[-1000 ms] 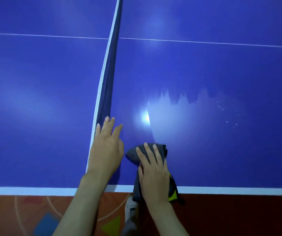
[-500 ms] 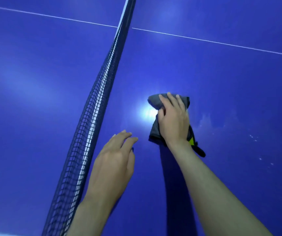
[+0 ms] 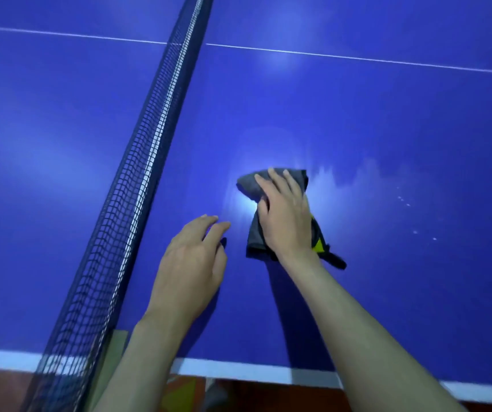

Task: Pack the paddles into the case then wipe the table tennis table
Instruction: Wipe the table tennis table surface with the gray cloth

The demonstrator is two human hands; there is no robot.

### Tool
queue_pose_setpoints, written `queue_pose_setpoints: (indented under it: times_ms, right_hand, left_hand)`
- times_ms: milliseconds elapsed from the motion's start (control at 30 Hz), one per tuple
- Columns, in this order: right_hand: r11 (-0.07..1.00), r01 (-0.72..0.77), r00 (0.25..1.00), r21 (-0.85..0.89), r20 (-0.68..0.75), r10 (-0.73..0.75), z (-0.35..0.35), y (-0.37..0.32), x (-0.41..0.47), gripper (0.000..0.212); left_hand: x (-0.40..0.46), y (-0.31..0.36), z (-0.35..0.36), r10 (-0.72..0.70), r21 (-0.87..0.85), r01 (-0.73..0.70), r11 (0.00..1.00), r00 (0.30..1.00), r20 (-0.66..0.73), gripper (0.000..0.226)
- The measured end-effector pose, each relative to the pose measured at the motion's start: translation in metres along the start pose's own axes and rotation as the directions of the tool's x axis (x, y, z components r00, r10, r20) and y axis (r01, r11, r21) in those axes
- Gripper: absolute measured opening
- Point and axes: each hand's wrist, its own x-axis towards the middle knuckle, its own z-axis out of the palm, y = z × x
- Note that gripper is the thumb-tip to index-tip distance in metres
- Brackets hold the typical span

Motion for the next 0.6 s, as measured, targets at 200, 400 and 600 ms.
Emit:
queue_pose_setpoints:
  times_ms: [200, 400, 600]
  right_hand:
    - [0.999, 0.038, 0.999, -0.021, 0.010, -0.038, -0.037, 0.009, -0.148, 0.054]
    - [0.994, 0.056, 0.994, -0.094, 0.094, -0.047, -0.057, 0.020, -0.226, 0.074]
    - [0.986, 0.116, 0.992, -0.117, 0.065, -0.109, -0.050, 0.039, -0.161, 0.065]
  left_hand:
    - [-0.045, 0.039, -0.012, -0.033, 0.053, 0.034, 0.998, 0.999, -0.017, 0.040]
    - [-0.062, 0.066, -0.008, -0.070, 0.056, 0.070, 0.996, 0.998, -0.003, 0.038]
    - [-0.049, 0.072, 0.000, -0.067, 0.030, 0.069, 0.997, 0.997, -0.046, 0.038]
